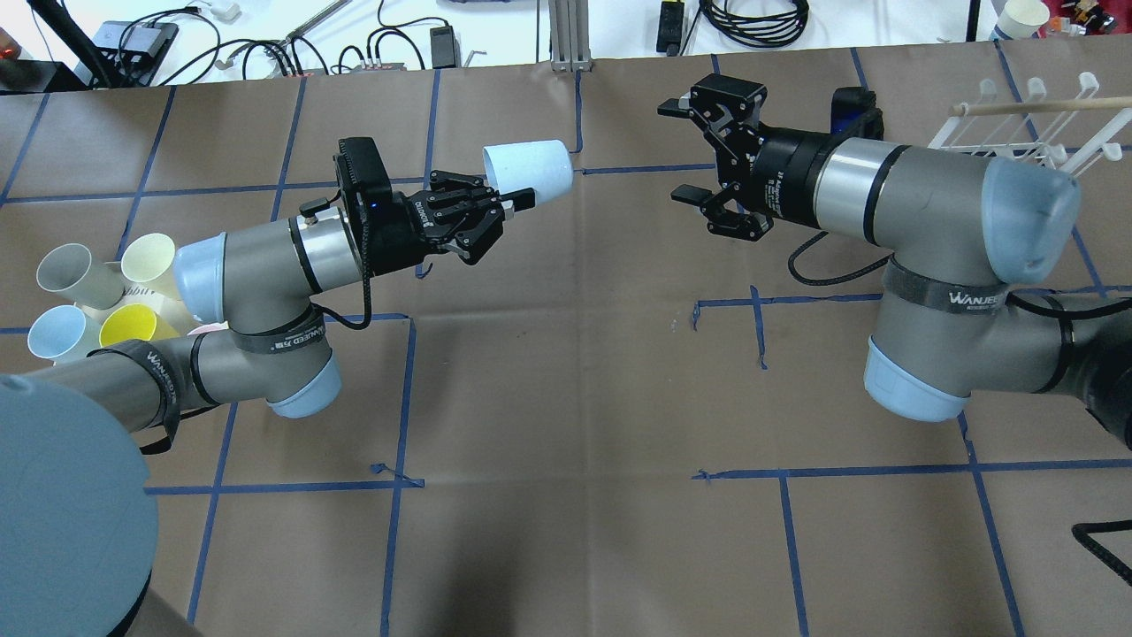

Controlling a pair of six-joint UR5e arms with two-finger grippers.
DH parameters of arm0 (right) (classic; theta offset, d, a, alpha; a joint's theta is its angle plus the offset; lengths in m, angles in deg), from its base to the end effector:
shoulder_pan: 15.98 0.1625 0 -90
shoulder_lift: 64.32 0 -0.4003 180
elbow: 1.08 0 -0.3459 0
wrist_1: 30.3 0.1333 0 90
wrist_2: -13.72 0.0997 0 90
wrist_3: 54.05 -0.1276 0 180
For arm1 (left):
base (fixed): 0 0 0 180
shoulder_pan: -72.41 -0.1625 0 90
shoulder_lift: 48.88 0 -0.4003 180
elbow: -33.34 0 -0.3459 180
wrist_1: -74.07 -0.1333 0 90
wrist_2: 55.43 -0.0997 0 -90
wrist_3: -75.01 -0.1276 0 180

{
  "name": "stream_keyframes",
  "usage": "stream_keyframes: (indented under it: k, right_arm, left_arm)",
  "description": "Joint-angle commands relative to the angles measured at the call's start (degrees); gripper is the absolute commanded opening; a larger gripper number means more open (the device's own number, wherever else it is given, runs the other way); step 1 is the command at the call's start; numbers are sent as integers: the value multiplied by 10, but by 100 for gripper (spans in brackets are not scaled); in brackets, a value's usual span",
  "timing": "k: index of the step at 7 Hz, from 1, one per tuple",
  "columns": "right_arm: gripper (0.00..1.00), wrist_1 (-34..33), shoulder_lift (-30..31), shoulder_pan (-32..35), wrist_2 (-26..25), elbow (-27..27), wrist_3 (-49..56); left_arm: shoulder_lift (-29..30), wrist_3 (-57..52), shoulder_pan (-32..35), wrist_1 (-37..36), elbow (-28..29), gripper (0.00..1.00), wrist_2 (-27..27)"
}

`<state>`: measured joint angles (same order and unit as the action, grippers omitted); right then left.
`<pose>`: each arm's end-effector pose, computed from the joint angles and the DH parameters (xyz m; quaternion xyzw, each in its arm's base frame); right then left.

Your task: Transfer IKEA cup to right arm and place on rack

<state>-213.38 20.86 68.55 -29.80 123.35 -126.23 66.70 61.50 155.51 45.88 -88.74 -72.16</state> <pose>0.1837 -0.4508 0.3712 0.3745 0.7503 -0.1540 0.5226 -0.2009 -0.4664 0.3000 -0.3402 -0.6746 0.4893 0.4356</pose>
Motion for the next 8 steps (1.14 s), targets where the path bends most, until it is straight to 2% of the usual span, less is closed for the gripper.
stream_keyframes:
  k: [1, 2, 3, 8]
  right_arm:
    - [100, -50, -10, 6, -3, 5, -24]
    - [99, -81, -29, 26, -5, 17, -26]
    - [99, -120, -45, 38, -30, 20, -37]
    - [98, -125, -55, 38, -60, 41, -60]
  left_arm:
    - [-8, 68, 20, -22, 8, 0, -9]
    - [-10, 88, 51, -24, 9, 0, -53]
    - [-12, 98, 75, -22, 11, 0, -86]
    - [-18, 106, 78, -22, 13, 0, -88]
